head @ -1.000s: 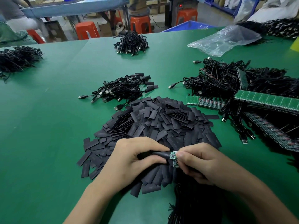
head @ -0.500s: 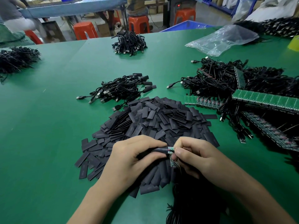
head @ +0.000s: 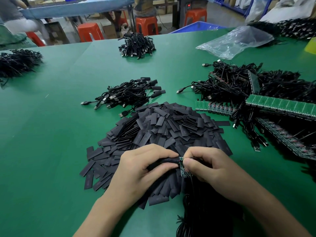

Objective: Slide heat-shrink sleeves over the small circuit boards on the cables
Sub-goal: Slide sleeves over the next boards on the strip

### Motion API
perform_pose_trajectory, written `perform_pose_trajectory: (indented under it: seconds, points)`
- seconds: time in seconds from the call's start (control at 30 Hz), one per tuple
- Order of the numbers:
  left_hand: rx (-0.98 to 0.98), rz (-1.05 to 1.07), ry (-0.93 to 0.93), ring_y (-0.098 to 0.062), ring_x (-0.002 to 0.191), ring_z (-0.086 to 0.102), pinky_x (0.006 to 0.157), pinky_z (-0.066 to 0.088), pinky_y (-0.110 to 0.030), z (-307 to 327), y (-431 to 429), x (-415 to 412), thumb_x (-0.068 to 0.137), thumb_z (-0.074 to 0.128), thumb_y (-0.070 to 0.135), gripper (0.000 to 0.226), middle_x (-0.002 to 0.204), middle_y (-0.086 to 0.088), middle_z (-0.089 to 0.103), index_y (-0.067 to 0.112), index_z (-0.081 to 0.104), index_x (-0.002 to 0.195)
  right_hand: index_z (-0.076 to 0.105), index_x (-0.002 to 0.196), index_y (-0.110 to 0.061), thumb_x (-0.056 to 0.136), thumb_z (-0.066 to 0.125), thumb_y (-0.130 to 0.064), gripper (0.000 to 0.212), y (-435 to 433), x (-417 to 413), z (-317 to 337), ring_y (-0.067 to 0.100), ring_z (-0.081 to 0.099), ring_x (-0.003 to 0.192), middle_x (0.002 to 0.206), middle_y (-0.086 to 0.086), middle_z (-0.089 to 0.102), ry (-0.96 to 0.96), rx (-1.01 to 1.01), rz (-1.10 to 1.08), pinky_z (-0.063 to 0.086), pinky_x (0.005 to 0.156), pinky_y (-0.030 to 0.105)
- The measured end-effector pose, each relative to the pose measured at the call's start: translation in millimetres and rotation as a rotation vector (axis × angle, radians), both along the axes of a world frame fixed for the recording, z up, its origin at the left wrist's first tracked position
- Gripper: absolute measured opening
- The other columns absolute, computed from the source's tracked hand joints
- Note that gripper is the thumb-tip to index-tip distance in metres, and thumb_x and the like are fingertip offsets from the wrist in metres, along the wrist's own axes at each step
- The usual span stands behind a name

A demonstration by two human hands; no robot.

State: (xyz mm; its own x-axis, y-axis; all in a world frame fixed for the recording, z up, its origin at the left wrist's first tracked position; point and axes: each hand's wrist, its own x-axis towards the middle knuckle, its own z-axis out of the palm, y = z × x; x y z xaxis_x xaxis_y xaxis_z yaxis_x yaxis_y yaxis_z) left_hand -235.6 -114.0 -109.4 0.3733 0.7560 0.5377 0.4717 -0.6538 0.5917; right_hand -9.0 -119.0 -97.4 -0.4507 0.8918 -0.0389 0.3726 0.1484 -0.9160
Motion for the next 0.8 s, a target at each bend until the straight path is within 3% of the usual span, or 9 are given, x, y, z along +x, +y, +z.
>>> perform_pose_trajectory:
  seconds: [0.23,0.37,0.8]
  points:
    - [-0.002,-0.021,-0.007,-0.001,0.092,0.068,0.082,0.049,-0.014,-0.6,0.3,1.8,0.091,0.078,0.022,0.014,0.099,0.013,0.072,0.015,0.078,0.103,0.065,0.081,-0.020,0.097,0.057,-0.031,0.021,0.3,-4.4,-1.1,0.006,0.038,0.056,0.061,-0.009,0.044,0.067,-0.028,0.019,0.031,0.054,0.025]
    - [0.013,0.042,-0.074,-0.004,0.091,0.071,0.081,0.052,-0.018,-0.6,-0.1,2.7,0.086,0.080,0.022,0.016,0.098,0.012,0.074,0.013,0.080,0.100,0.067,0.086,-0.024,0.096,0.057,-0.032,0.016,0.7,-4.9,1.6,0.005,0.044,0.054,0.062,-0.008,0.055,0.159,-0.033,-0.033,0.037,0.055,0.017]
    - [0.038,-0.013,-0.055,-0.003,0.092,0.070,0.081,0.053,-0.017,-3.1,-0.5,4.2,0.088,0.079,0.021,0.016,0.099,0.011,0.073,0.015,0.079,0.104,0.062,0.081,-0.021,0.095,0.057,-0.030,0.018,-0.3,-5.9,2.2,0.016,0.045,0.057,0.063,-0.004,0.056,0.195,-0.122,0.007,0.036,0.056,0.030]
